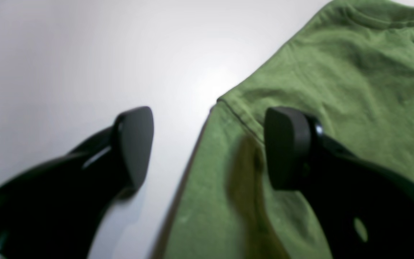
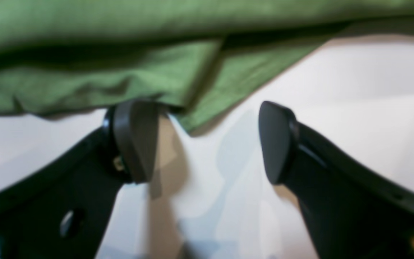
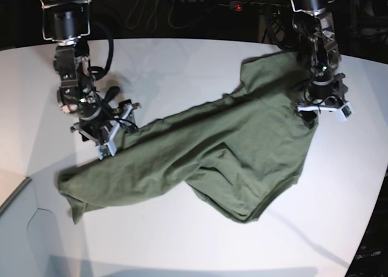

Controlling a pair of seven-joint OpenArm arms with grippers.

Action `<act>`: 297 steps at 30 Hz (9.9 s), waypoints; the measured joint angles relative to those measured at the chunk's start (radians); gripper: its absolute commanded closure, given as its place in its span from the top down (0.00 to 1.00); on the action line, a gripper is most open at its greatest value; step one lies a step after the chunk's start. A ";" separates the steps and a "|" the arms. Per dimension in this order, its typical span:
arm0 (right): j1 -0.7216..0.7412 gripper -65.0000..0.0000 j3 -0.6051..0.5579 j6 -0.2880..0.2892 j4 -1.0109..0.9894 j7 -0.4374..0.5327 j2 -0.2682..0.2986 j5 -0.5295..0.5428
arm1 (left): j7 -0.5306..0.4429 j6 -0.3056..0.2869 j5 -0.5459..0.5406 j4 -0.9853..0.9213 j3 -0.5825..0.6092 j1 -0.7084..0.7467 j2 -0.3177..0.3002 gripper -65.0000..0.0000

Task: Layout the t-shirt on the table in an organized manner, then fold the t-shirt properly
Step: 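Pull the shirt with both grippers apart to spread it flat, then release and regrasp the shirt hem with both grippers, then lift the hem with both grippers and shake the shirt straight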

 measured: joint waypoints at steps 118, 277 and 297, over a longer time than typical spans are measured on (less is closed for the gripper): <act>-0.740 0.06 0.417 0.008 0.562 0.113 0.034 -0.058 | 0.038 0.004 -0.016 0.383 0.071 0.378 -0.082 0.29; -0.128 0.00 0.433 -0.043 0.166 0.097 -0.023 -0.062 | 0.387 -0.471 0.531 0.072 0.650 -0.403 -0.264 0.77; -0.117 0.00 0.433 -0.043 0.165 0.097 -0.026 -0.062 | 0.338 -0.667 0.794 -0.105 0.639 -0.447 -0.251 0.77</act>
